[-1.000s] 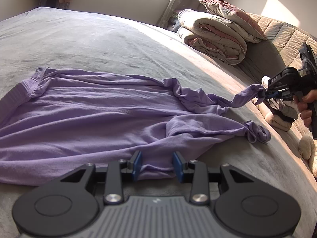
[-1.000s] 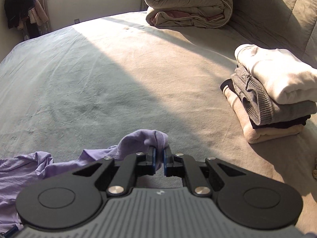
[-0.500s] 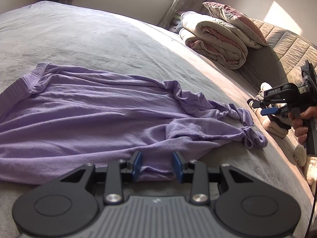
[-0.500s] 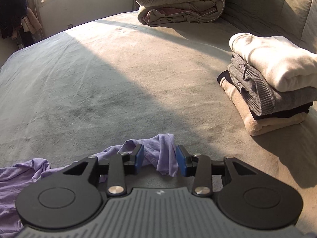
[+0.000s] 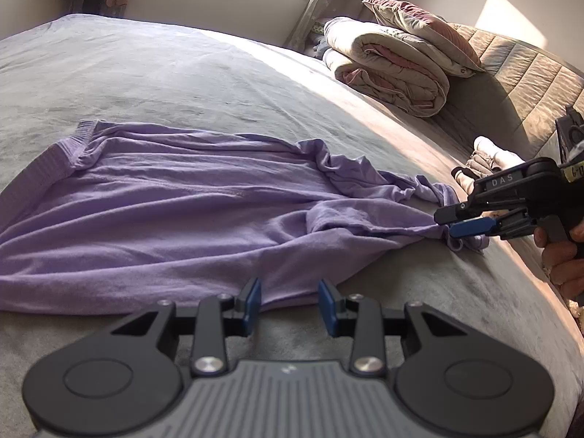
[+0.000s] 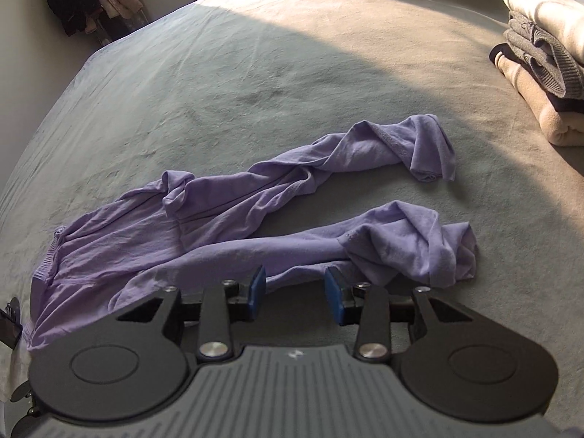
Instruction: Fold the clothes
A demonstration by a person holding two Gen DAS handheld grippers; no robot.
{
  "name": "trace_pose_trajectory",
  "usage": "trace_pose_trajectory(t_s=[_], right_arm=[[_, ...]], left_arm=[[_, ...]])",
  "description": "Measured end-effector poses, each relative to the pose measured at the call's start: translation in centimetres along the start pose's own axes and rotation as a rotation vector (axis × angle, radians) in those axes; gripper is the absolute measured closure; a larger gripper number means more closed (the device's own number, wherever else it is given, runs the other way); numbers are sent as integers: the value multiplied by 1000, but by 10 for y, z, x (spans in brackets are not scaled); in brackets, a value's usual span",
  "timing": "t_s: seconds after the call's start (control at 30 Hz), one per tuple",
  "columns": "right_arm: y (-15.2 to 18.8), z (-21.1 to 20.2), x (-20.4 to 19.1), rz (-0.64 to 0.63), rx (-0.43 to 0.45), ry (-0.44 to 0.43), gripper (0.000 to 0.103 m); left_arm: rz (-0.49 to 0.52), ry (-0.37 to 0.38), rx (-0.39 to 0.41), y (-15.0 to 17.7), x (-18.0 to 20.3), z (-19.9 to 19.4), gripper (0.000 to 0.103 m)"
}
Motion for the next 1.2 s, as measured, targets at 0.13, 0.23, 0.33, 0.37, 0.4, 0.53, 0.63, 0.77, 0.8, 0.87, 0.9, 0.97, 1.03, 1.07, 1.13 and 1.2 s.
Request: trace_pose_trajectory(t_s=[0.13,0.23,0.33,0.37,0.4,0.53,0.63,0.77,0.8,0.87,0.9,0.97,1.03,1.07,1.13,1.2], right_arm=[[2,14,-1,105,-50,-61,63],[2,23,1,158,-70,-65,71],[-4,27,3,177,-52,-49,94],[-8,27,3,182,-40,-46,96],[-11,27,3,186,-28,-42,100],[-32,24,-2,167,47,2,100],[-48,27,-6,161,93,21,100],[-61,36,-7,157,125,60,100],[-63,39,-6,161,132,68,100],[-64,41,-3,167,140,75,100],[-63,40,-1,169,138,70,100],[-61,37,3,172,135,59,97],[-58,35,7,176,131,48,89],[-57,34,9,178,130,42,89],[-55,31,12,181,126,31,89],[-51,27,18,188,120,18,89]], left_arm=[[-17,5,0,0,-5,-2,68],[-28,13,-3,-1,-7,-2,68],[-35,19,-5,-1,-9,-2,68],[-37,21,-5,-1,-9,-2,68],[-37,22,-6,-1,-10,-2,68],[-32,22,-5,1,-13,-4,68],[-30,21,-5,2,-15,-7,68],[-38,18,-5,2,-19,-11,68],[-41,16,-5,3,-21,-12,68],[-48,10,-7,3,-23,-14,68],[-51,7,-8,3,-24,-15,68],[-56,3,-10,4,-26,-17,68],[-61,-3,-9,5,-29,-19,68],[-63,-6,-8,5,-31,-21,68],[-69,-13,-5,6,-34,-24,68],[-80,-23,-2,6,-38,-27,68]])
Point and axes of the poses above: each gripper's, at about its wrist camera, not at the fingertips, and z roughly the way its jaws point, x to its right, y to its underside, the point moved 5 cm from there along z, roughly the way its jaws point, and after that the axes turned 3 degrees about -x, right-handed, at the moved point
